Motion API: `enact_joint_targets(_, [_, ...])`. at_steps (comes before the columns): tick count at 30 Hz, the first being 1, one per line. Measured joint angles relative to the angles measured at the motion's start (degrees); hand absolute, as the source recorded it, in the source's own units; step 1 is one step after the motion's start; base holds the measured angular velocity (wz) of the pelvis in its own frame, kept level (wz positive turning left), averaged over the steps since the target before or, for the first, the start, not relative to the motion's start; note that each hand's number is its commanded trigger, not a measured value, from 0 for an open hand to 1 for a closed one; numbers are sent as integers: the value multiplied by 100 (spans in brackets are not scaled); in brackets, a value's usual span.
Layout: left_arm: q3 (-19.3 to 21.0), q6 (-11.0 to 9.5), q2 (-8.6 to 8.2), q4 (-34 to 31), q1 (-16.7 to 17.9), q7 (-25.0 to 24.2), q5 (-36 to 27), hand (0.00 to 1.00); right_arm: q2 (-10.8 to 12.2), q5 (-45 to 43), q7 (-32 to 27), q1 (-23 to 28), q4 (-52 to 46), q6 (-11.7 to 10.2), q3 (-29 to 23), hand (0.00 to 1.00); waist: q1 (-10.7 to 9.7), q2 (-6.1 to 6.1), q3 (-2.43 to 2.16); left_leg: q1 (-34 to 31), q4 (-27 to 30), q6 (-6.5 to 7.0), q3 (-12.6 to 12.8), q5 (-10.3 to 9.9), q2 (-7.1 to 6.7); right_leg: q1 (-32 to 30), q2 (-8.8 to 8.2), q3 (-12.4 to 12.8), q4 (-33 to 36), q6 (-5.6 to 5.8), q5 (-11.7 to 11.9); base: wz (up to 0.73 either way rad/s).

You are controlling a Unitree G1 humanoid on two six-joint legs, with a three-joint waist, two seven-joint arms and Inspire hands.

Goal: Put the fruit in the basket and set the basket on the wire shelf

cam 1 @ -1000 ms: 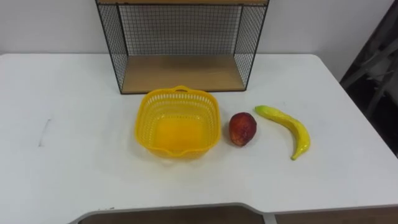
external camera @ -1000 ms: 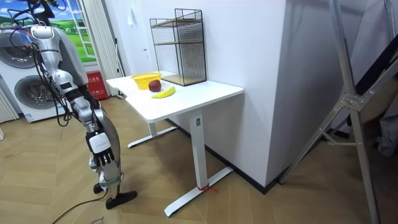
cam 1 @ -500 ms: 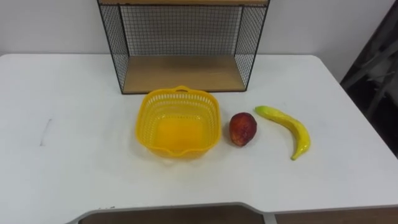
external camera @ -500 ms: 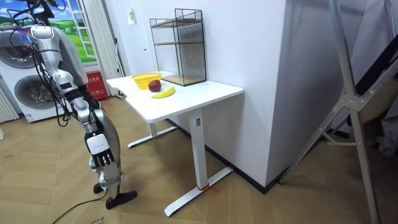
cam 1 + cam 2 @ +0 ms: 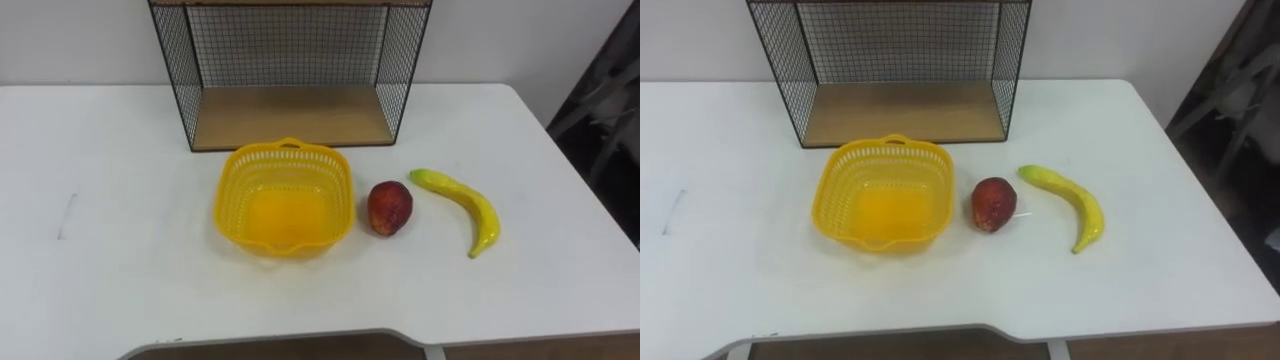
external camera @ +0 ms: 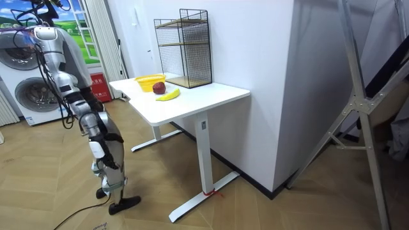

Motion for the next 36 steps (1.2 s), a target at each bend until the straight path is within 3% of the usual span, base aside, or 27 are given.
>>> enact_joint_targets(5, [318, -59, 7, -25, 98, 1, -18, 0, -5, 2022, -389, -50, -77, -204, -1096, 0, -151, 5, -2, 2, -6, 0, 66, 0, 3, -32, 10, 35, 15, -1, 0, -3])
enact_joint_targets(7, [440, -77, 19, -105, 118, 1, -22, 0, -9, 2284, -698, -50, -349, -237, -1480, 0, -195, 15, -2, 8, -5, 0, 102, 0, 1, -50, 5, 34, 73, -1, -1, -7])
enact_joint_targets(12, [511, -188, 142, -443, 199, 3, -42, 0, -92, 2438, -1682, -167, -1368, -592, -2028, 0, -341, 15, -1, -34, 19, 2, 122, 0, -32, -177, -36, 20, 240, 6, -68, -2])
enact_joint_targets(15, [650, -351, 163, -456, 189, 3, -47, 0, -122, 2092, -2418, -191, -2221, -872, -2294, 0, -382, 5, -3, -48, 12, 3, 131, 0, -57, -259, -64, 34, 364, 9, -131, -1])
enact_joint_targets(18, [698, -377, 165, -661, 252, 4, -76, 0, -207, 1797, -3198, -351, -3009, -1110, -2432, 0, -470, -58, -32, -234, 52, 10, 144, 7, -67, -454, -78, 38, 427, 5, -130, -3])
enact_joint_targets(21, [701, -417, 184, -736, 279, 4, -75, 0, -474, 1286, -3903, -518, -3514, -1278, -2482, 0, -466, -52, -32, -302, 56, 17, 152, 14, -76, -500, -82, 49, 446, 3, -123, 0])
enact_joint_targets(26, [690, -536, 232, -733, 304, 4, -36, 0, -549, -573, -4916, -617, -4869, -1588, -2472, 0, -425, -31, -13, -346, 61, 17, 151, 15, -81, -520, -73, 81, 385, 17, -127, 0])
enact_joint_targets(29, [474, -534, 245, -725, 244, 4, -29, 0, -568, -1472, -5192, -731, -5363, -1698, -2352, 0, -378, -33, -9, -385, 61, 16, 152, 15, -87, -600, -76, 87, 377, 24, -130, 0])
enact_joint_targets(36, [146, -617, 237, -724, 127, 3, 1, 0, -581, -1557, -5058, -703, -6354, -1753, -1671, 0, -135, -30, -8, -460, 51, 18, 166, 16, -86, -723, -58, 133, 404, 22, -112, -5])
